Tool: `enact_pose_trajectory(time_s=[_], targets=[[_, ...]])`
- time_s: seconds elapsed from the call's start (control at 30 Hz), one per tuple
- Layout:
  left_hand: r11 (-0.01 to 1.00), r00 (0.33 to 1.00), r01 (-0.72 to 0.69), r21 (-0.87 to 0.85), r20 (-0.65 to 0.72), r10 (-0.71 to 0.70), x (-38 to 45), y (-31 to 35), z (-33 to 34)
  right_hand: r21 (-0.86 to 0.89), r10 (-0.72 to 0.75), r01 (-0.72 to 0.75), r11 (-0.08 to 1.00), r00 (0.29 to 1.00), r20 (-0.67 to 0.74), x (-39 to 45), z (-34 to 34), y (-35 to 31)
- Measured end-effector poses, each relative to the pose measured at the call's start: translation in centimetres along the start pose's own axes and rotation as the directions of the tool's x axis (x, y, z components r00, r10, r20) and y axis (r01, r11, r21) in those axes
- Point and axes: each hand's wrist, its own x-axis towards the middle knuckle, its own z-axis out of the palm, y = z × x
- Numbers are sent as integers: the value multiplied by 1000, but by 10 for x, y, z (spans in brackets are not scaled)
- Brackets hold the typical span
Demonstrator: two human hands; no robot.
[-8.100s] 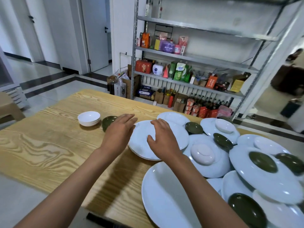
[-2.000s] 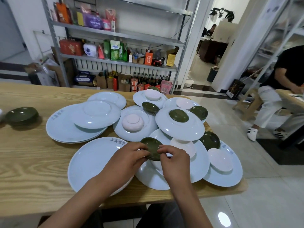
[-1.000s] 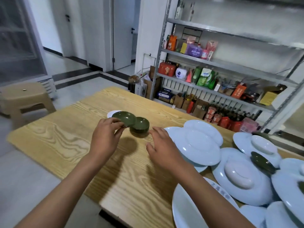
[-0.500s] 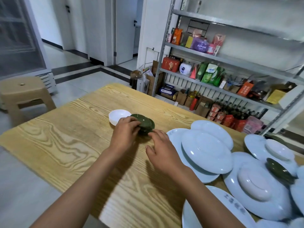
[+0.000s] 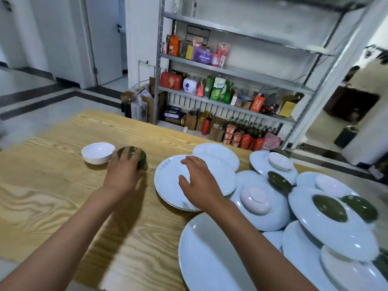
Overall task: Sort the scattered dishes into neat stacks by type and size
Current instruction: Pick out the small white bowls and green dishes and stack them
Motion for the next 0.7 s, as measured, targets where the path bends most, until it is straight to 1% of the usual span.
enact_pose_trajectory(time_s=[0.1,0.17,0.27,0.33,0.4,0.47,0.57,0.63,0.7], targets=[[997,998,-63,-35,-11,63,-1,39,-10,18,76,-75,997,995,-62,-18,-22,29],[989,991,-131,-74,-5,131,-5,69,-13,8,134,-134,991,986,-97,-32,-38,51],[961,967,-255,-108,-6,256,-19,114,-12,-28,272,-277,960,955,-120,-53,-57,84],[934,941,-333,-126,13,338,-31,142,-8,-65,335,-346,936,933,-133,-66,-67,102],[901,908,-410,-139,37,418,-41,165,-1,-90,397,-408,909,911,-115,-77,-73,116],[881,886,-450,-148,53,461,-51,183,4,-102,459,-462,881,887,-50,-85,-75,126],[862,866,-480,-165,68,496,-66,206,11,-198,477,-462,864,878,37,-93,-72,133],[850,852,-500,-165,80,517,-75,216,15,-227,465,-444,867,884,48,-96,-68,134],[846,847,-505,-171,89,524,-83,221,19,-208,465,-447,870,884,43,-96,-68,133]])
